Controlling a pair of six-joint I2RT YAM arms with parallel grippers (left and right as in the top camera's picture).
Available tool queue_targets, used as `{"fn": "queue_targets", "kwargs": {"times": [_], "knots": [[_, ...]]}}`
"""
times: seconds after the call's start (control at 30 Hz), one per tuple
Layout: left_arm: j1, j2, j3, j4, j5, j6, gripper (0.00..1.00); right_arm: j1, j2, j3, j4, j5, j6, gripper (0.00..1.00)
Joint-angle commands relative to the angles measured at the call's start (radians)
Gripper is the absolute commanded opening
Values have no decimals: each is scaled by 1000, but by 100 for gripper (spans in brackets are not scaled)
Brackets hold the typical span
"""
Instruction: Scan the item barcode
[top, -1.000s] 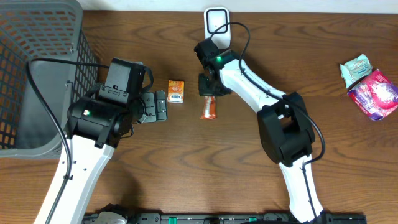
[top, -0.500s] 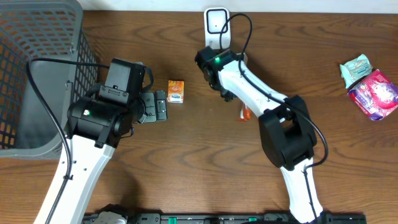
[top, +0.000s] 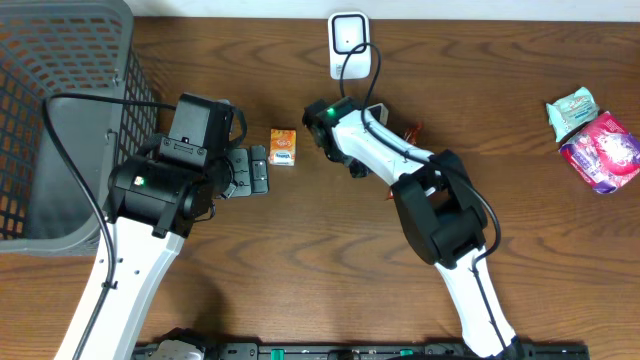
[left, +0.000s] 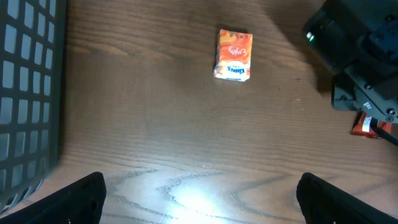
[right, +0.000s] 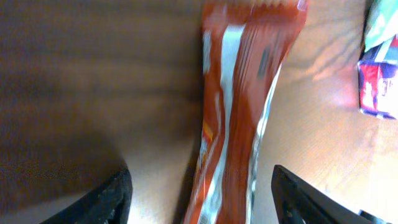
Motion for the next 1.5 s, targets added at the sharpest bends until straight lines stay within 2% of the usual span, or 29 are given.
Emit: {"fn": "queue_targets", "kwargs": {"times": [0.0,0.13,0.23,0.43,0.7,0.8,0.87,1.1,1.17,1.37,1.47], "knots": [[5,5,3,-3,-9,6,98,0,-18,50,-59,-15,18,69],[5,5,3,-2,-9,6,98,-1,-18,124,-142,-13,14,69],[5,5,3,-3,-9,5,98,-7,-18,166,-171,-34,15,65],[5,5,3,-2,-9,6,98,-97,-35,290,-208,-252,-6,65],[5,5,3,-3,-9,6,98,-335,-101,336,-166,-830,-388,67],[5,5,3,-2,-9,6,98,-424,-101,301,-182,-1044,-581,73],[5,5,3,-3,-9,6,98,-472,-101,265,-201,-1118,-650,74],[5,5,3,-2,-9,5,98,-563,-101,66,-109,-1188,-652,74],[5,5,3,-3,-9,6,98,-567,-101,9,-56,-1230,-652,71],[5,5,3,-2,-9,6,98,-535,-101,-100,92,-1426,-621,65],[5,5,3,-2,-9,5,98,-499,-101,-99,146,-1428,-542,63]]}}
